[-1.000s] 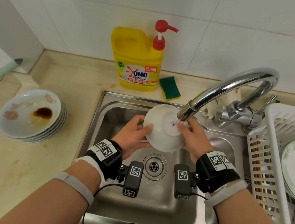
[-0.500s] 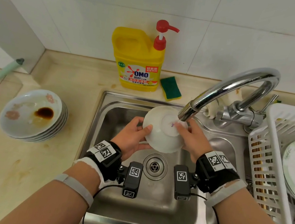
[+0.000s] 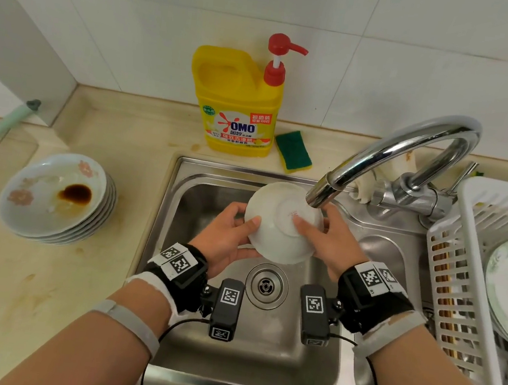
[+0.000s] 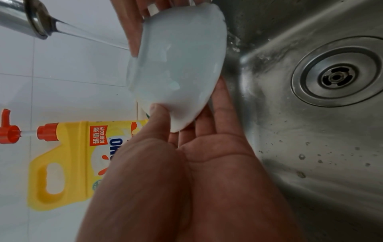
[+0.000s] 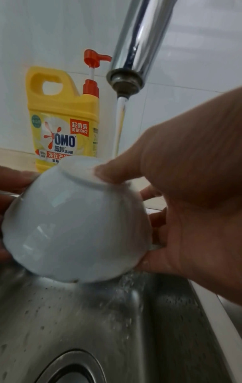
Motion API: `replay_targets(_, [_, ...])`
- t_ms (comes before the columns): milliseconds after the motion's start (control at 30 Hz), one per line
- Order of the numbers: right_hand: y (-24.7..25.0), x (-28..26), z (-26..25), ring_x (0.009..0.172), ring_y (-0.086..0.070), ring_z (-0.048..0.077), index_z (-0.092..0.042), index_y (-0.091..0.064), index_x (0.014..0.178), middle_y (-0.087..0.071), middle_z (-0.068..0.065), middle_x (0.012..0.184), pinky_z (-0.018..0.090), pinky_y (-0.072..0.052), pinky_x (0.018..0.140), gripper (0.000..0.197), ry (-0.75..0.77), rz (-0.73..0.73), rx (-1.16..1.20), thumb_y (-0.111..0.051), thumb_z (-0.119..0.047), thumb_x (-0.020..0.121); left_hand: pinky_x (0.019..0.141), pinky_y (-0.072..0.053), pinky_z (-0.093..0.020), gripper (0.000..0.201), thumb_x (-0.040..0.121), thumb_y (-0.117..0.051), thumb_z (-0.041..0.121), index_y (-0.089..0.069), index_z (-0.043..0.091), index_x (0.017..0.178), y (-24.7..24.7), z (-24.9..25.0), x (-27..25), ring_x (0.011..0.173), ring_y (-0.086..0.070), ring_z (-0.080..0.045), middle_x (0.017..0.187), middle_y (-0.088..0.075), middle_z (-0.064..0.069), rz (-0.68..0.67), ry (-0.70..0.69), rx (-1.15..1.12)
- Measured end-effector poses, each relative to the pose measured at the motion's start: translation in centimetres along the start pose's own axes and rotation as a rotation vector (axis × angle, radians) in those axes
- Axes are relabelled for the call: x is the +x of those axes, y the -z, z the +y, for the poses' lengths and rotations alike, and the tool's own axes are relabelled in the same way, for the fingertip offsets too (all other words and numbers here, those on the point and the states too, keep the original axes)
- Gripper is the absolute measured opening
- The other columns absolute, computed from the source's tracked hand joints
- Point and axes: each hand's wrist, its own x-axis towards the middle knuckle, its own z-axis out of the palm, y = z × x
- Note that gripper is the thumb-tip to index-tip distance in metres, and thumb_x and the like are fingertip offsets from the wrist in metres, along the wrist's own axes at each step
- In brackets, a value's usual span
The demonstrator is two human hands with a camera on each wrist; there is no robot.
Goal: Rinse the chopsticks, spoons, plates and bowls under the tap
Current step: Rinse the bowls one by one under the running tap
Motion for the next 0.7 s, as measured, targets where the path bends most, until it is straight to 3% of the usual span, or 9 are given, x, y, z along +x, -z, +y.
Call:
replay_targets(133, [-0.5, 0.0, -0.2, 0.123, -0.057, 0.02, -0.04, -0.041, 0.137, -0.053, -0.001, 0.137, 0.048, -0.052, 0.103, 0.109, 0.025, 0.033, -0.11, -0.083, -0.082, 0.046, 0.089, -0.06, -0.05, 0.033, 0.102, -0.058, 0.018, -0.046, 0.01, 0.132, -0.3, -0.3, -0.3, 0.112, -0.069, -0.033, 0.124, -0.067, -0.017, -0.021, -0.002, -0.009])
replay_targets(200, [-0.9, -0.1, -0.8, 0.124, -0.054, 0.022, -0.041, -0.04, 0.134, -0.05, 0.0, 0.138, 0.049, -0.05, 0.104, 0.104, 0.004, 0.094, -0.12, -0.08, -0.083, 0.048, 0.091, -0.06, -0.05, 0.032, 0.102, -0.058, 0.018, -0.045, 0.011, 0.131, -0.6, -0.4, -0.3, 0.113, -0.069, -0.033, 0.127, -0.066, -0.019, -0.032, -0.001, 0.003])
replay_targets(333, [-1.4, -0.2, -1.6, 0.123, -0.051, 0.023, -0.036, -0.045, 0.134, -0.047, 0.002, 0.136, 0.047, -0.047, 0.106, 0.084, -0.013, 0.146, -0.059, -0.071, -0.078, 0.066, 0.091, -0.06, -0.047, 0.025, 0.101, -0.059, 0.016, -0.048, 0.012, 0.123, -0.5, -0.3, -0.3, 0.115, -0.068, -0.036, 0.13, -0.063, -0.022, -0.046, 0.011, -0.003])
replay_targets(467, [-1.4, 0.0, -0.6, 0.123, -0.057, 0.021, -0.051, -0.053, 0.121, -0.053, -0.001, 0.136, 0.051, -0.048, 0.106, 0.078, -0.032, 0.135, 0.044, -0.068, -0.091, 0.055, 0.094, -0.058, -0.053, 0.013, 0.1, -0.062, 0.016, -0.052, 0.012, 0.104, -0.3, 0.3, -0.1, 0.117, -0.066, -0.036, 0.129, -0.063, -0.017, -0.019, 0.054, -0.047])
replay_targets(533, [-1.1, 0.4, 0.2, 0.124, -0.058, 0.02, -0.05, -0.055, 0.124, -0.055, -0.002, 0.137, 0.051, -0.047, 0.107, 0.077, -0.051, 0.108, 0.109, -0.072, -0.086, 0.059, 0.091, -0.059, -0.053, 0.018, 0.1, -0.063, 0.027, -0.051, 0.014, 0.098, -0.4, 0.6, 0.0, 0.119, -0.065, -0.037, 0.129, -0.063, -0.015, 0.011, 0.063, -0.058])
replay_targets(633, [-1.0, 0.1, -0.9, 0.125, -0.056, 0.021, -0.039, -0.057, 0.125, -0.056, -0.002, 0.138, 0.055, -0.043, 0.11, 0.067, -0.076, 0.096, 0.132, -0.064, -0.073, 0.068, 0.09, -0.059, -0.054, 0.034, 0.099, -0.061, 0.044, -0.057, 0.015, 0.114, -0.4, 0.7, 0.1, 0.115, -0.068, -0.034, 0.128, -0.065, -0.011, 0.029, 0.064, -0.023])
replay_targets(700, [-1.2, -0.5, -2.0, 0.124, -0.055, 0.02, -0.037, -0.057, 0.121, -0.055, -0.001, 0.137, 0.05, -0.042, 0.111, 0.064, -0.069, 0.104, 0.118, -0.056, -0.07, 0.066, 0.093, -0.058, -0.056, 0.042, 0.098, -0.061, 0.049, -0.06, 0.017, 0.124, -0.3, 0.6, 0.2, 0.114, -0.069, -0.033, 0.127, -0.068, -0.009, 0.022, 0.053, -0.012])
